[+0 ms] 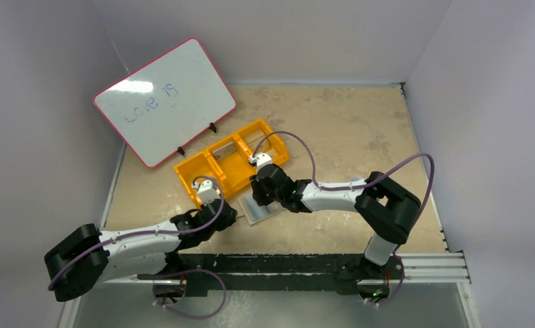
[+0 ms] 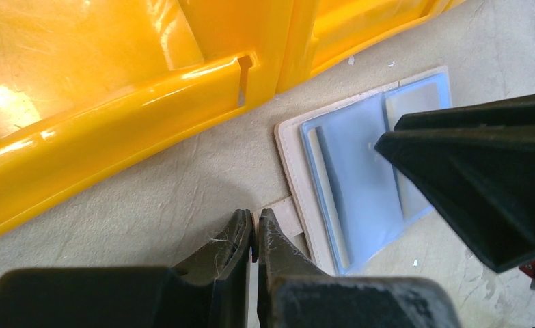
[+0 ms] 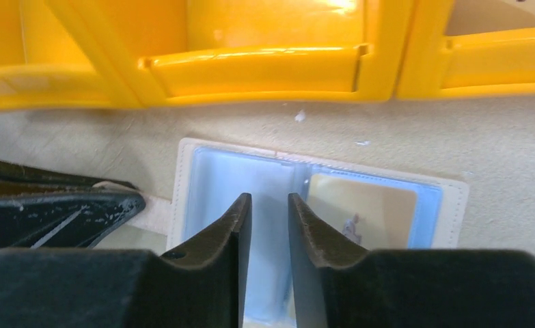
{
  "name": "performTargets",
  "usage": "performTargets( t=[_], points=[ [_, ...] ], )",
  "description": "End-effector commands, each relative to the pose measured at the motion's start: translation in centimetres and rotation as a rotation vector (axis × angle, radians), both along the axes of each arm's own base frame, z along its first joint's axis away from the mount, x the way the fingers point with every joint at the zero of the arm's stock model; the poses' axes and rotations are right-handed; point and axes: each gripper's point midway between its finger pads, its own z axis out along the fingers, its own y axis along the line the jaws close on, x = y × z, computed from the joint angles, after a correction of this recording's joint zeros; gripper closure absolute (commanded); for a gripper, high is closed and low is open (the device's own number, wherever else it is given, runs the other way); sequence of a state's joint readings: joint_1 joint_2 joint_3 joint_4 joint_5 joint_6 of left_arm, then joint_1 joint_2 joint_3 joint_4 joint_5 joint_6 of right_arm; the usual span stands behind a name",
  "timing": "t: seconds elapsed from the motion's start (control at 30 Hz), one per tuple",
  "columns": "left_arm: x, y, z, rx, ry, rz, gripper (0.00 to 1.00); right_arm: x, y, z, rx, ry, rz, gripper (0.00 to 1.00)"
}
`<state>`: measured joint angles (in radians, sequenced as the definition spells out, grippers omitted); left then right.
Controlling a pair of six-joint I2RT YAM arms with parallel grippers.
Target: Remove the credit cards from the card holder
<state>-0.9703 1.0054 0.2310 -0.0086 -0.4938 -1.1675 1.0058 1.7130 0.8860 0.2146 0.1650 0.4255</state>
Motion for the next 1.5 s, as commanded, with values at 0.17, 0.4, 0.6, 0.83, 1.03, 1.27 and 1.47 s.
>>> performTargets(
  t=[0.17, 0.4, 0.6, 0.83, 1.03, 1.27, 1.47],
  points=[
    [-0.1, 0.3, -0.1, 0.011, -0.001, 0.006, 1.00, 0.8, -0.9, 0.8, -0.041, -0.008, -0.016, 0.74],
    [0.0, 0.3, 0.1, 0.010, -0.006, 0.008, 1.00, -0.4, 1.6, 3.7, 0.073, -0.026, 0.128, 0.49],
    [0.0, 0.2, 0.1, 0.012, -0.004, 0.005, 1.00, -1.1, 2.3, 2.0, 0.009, -0.019, 0.138, 0.38],
    [0.0, 0.2, 0.2, 0.010, -0.006, 0.008, 1.00, -0.9, 2.9, 1.5, -0.032, -0.030, 0.132, 0.37],
    [0.0, 0.2, 0.2, 0.010, -0.007, 0.008, 1.00, -1.1, 2.3, -0.3, -0.088, -0.014, 0.132, 0.44],
    [0.1, 0.2, 0.2, 0.008, -0.007, 0.008, 1.00, -0.8, 1.1, -1.3, -0.159, -0.022, 0.098, 0.48],
    [0.0, 0.1, 0.1, 0.007, -0.005, 0.005, 1.00, -0.6, 0.0, -2.4, -0.248, -0.037, 0.062, 0.56]
  ],
)
